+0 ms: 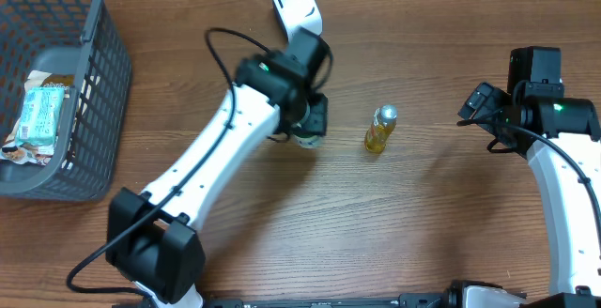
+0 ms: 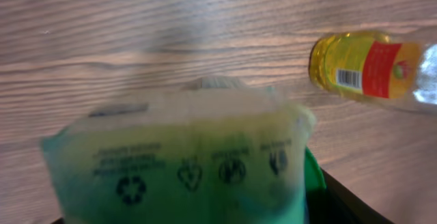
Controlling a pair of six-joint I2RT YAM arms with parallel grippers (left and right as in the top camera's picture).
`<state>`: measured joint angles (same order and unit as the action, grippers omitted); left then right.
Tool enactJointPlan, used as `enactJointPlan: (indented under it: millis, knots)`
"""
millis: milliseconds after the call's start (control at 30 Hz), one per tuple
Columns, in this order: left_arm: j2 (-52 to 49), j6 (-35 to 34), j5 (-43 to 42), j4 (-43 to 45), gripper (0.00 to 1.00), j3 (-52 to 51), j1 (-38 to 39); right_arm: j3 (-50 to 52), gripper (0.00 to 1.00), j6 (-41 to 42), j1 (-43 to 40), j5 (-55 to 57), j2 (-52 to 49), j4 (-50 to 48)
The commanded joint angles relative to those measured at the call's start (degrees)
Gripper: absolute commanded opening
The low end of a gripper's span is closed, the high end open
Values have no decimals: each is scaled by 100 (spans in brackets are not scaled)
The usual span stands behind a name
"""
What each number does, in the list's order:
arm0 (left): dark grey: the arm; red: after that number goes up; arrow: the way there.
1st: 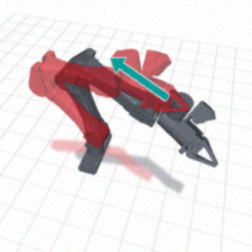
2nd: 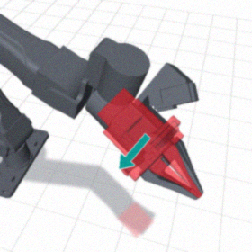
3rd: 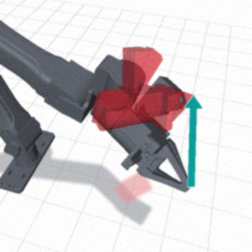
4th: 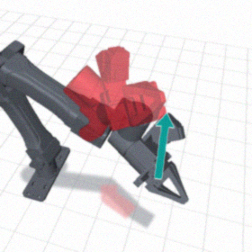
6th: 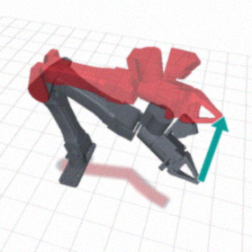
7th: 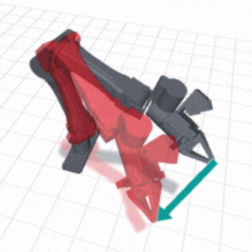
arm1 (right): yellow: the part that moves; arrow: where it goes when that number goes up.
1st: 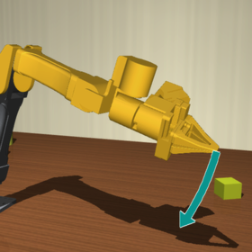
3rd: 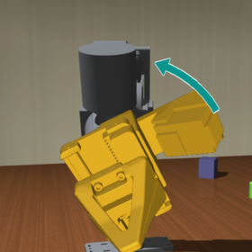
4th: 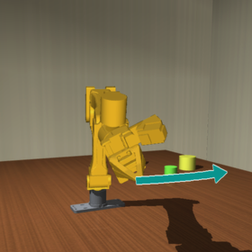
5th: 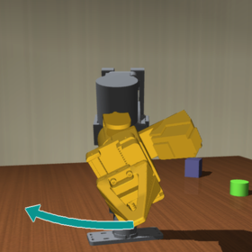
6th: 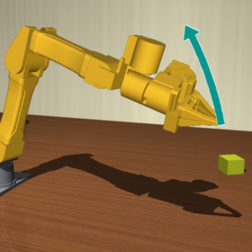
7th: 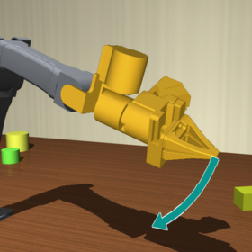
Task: Scan the item barcode
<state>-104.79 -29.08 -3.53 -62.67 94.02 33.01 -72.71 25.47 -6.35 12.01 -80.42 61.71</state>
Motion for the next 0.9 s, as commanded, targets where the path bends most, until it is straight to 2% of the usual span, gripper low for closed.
enactJointPlan:
  millis: [0, 267, 667, 867]
  knots:
    - [55, -463, 522, 354, 44, -417, 310, -63, 100, 48, -4, 37, -9, -9]
    - [-9, -782, 782, 1145, 43, -1064, 704, -63, 100, 46, -4, 37, -9, -9]
    - [-466, -868, 800, 1355, 43, -1158, 876, -63, 100, 46, -4, 37, -9, -9]
    - [-634, -866, 730, 1484, 50, -1158, 944, -63, 100, 46, -4, 37, -9, -9]
